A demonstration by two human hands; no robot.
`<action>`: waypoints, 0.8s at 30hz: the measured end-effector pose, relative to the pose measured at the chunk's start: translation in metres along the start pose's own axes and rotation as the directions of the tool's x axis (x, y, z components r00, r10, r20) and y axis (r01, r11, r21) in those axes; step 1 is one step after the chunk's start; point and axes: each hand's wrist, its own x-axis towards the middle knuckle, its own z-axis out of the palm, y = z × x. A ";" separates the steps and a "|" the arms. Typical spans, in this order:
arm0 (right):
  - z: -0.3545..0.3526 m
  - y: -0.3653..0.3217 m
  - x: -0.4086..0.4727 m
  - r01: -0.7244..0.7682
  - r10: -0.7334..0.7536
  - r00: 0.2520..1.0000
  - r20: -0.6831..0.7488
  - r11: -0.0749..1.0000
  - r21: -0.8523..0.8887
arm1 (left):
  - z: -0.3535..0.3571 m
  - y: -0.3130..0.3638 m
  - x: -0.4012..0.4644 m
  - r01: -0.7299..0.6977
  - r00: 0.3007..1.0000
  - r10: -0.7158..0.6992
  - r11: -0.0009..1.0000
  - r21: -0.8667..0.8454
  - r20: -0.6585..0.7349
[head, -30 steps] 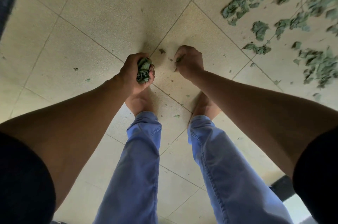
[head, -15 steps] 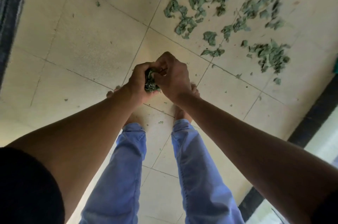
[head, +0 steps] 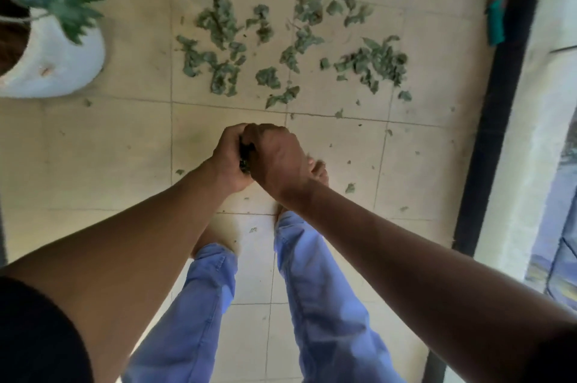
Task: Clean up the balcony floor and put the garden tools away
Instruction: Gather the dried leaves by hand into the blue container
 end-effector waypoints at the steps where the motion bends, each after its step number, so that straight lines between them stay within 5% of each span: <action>1: -0.003 0.006 0.001 -0.039 0.039 0.999 -0.026 0.999 0.006 | 0.013 0.000 -0.001 0.010 1.000 -0.010 1.000 0.006 0.002; 7: -0.035 0.041 0.002 -0.126 0.122 0.980 -0.154 0.992 -0.015 | 0.066 0.008 0.005 0.073 0.996 -0.076 0.995 0.066 0.037; 11: -0.069 0.067 -0.003 -0.032 0.083 0.975 -0.206 0.971 0.237 | 0.090 0.021 0.013 0.103 0.995 -0.104 0.988 0.114 0.001; 16: -0.062 0.139 -0.020 -0.347 0.398 0.905 -0.147 0.894 0.284 | 0.103 0.031 0.026 0.189 0.981 -0.184 0.976 0.106 -0.057; 20: -0.013 0.199 -0.052 -0.627 0.631 0.773 0.070 0.743 0.233 | 0.107 0.015 0.059 0.232 0.972 -0.220 0.949 0.214 -0.076; 24: 0.046 0.239 -0.081 -0.803 0.815 0.568 0.116 0.518 0.294 | 0.107 -0.008 0.098 0.287 0.958 -0.271 0.902 0.323 -0.095</action>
